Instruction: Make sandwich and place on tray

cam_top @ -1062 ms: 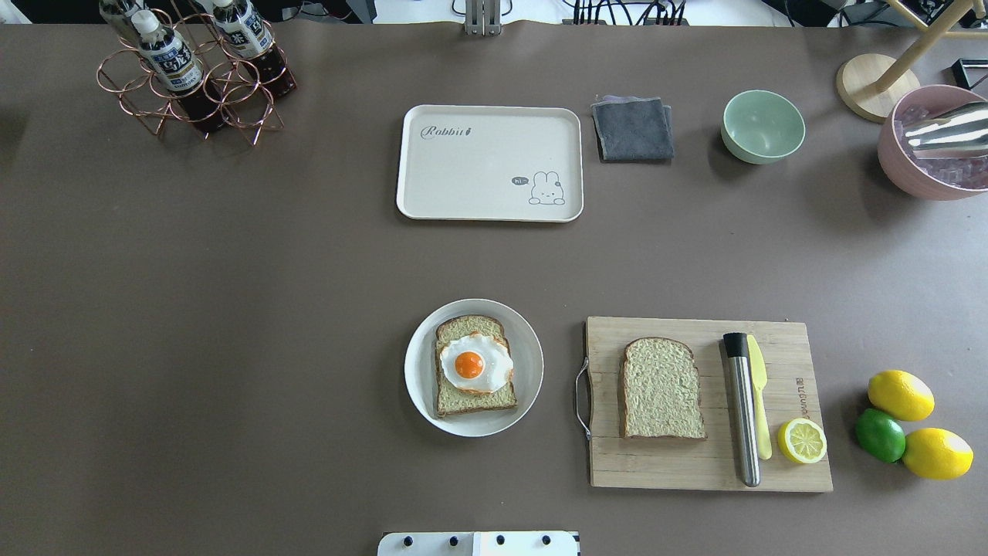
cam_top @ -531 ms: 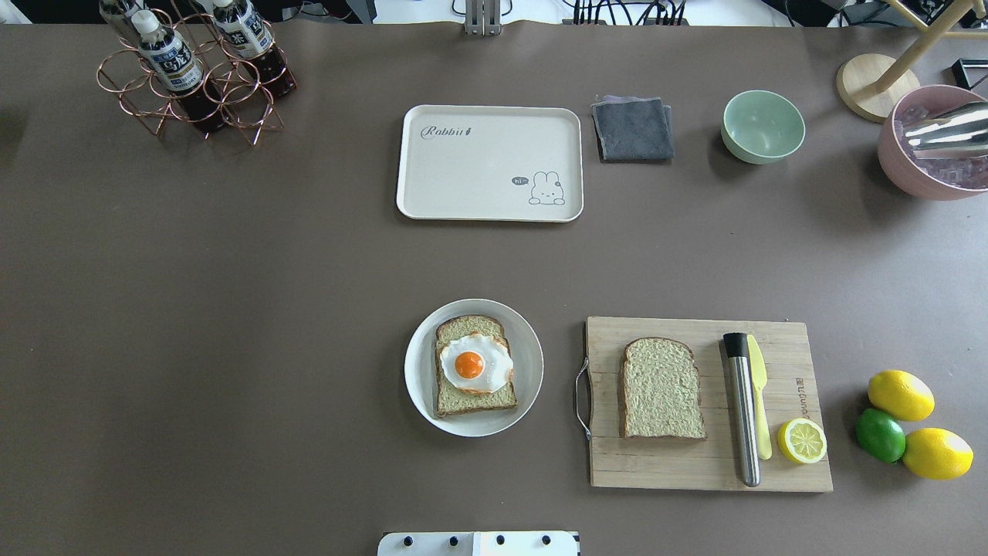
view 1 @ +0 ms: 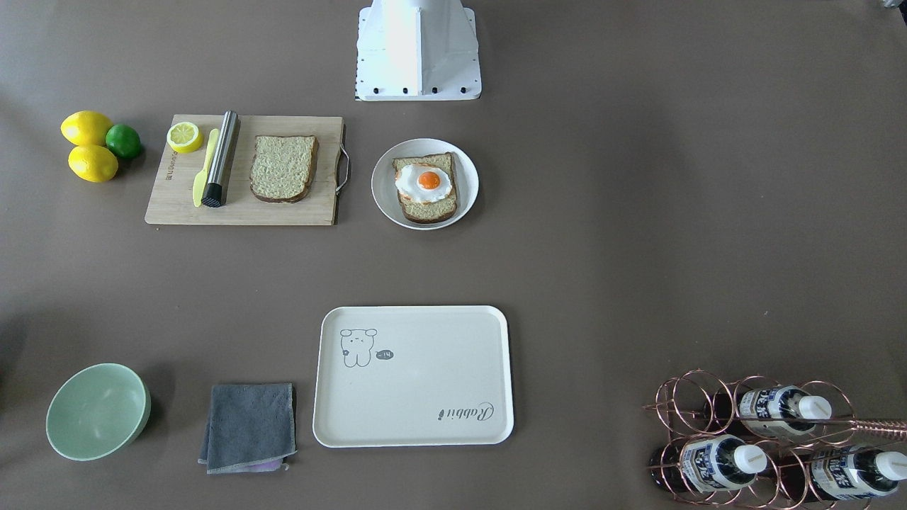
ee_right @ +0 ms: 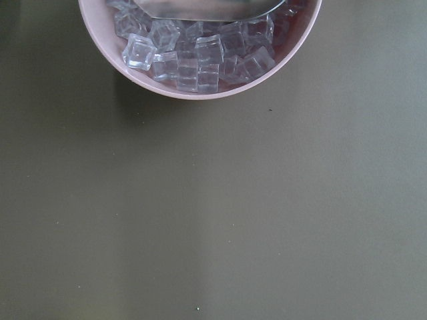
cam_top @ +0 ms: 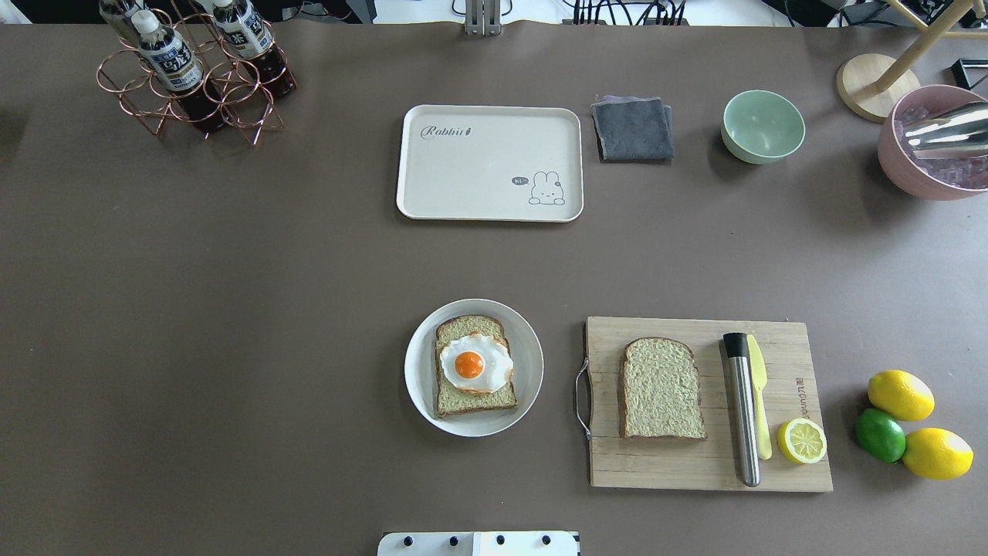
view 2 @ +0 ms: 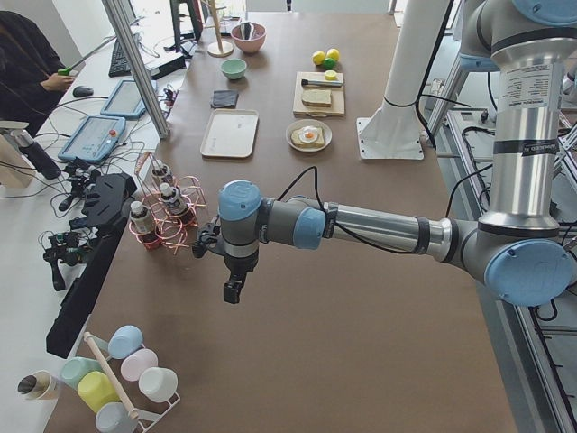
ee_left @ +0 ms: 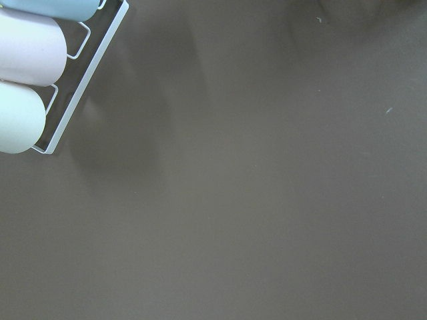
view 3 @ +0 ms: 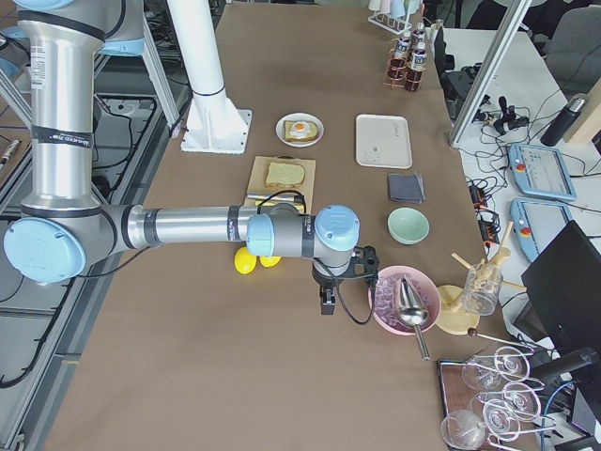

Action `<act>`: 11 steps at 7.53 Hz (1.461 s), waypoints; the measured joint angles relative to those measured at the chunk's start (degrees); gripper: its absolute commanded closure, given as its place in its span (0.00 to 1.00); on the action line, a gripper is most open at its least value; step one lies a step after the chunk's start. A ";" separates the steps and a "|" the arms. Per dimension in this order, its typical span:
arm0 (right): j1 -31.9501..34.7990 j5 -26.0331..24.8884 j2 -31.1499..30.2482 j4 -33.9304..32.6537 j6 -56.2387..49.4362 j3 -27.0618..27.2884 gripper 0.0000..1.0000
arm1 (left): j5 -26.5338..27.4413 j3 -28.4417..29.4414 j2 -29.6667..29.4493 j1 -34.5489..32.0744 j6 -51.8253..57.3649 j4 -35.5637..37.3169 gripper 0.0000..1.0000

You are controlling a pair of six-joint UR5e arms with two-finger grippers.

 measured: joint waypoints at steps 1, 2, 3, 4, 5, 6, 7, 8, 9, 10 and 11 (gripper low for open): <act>0.00 -0.01 -0.07 -0.01 -0.01 0.00 0.00 | 0.00 0.02 -0.02 0.00 0.00 0.00 0.02; 0.00 0.02 -0.11 -0.02 0.01 0.01 0.00 | 0.01 0.04 -0.02 0.00 0.00 0.00 0.02; 0.00 0.19 -0.11 -0.02 0.01 -0.02 0.00 | 0.04 0.02 0.01 0.00 0.00 0.00 0.02; 0.00 1.20 -0.19 -0.02 -0.06 -0.17 0.00 | 0.04 -0.01 0.04 0.00 0.00 0.00 0.02; 0.03 2.09 -0.31 0.02 -0.19 -0.30 0.00 | 0.06 -0.03 0.02 0.00 0.00 0.00 0.02; 0.06 2.41 -0.42 0.05 -0.42 -0.42 0.00 | 0.08 -0.06 0.01 0.00 0.00 0.00 0.02; 0.07 2.47 -0.47 0.06 -0.62 -0.60 0.00 | 0.05 -0.18 0.02 0.00 0.00 0.00 0.02; 0.05 2.42 -0.50 0.07 -0.70 -0.84 0.00 | 0.03 -0.34 0.04 0.00 0.00 -0.04 0.02; 0.02 2.31 -0.51 0.11 -0.75 -1.04 0.00 | 0.01 -0.42 0.06 0.00 0.00 -0.07 0.02; 0.01 2.03 -0.51 0.14 -0.75 -1.13 0.00 | 0.01 -0.43 0.06 0.00 0.00 -0.09 0.02; 0.03 1.76 -0.52 0.15 -0.74 -1.16 0.00 | 0.01 -0.35 0.07 0.04 0.00 -0.12 0.02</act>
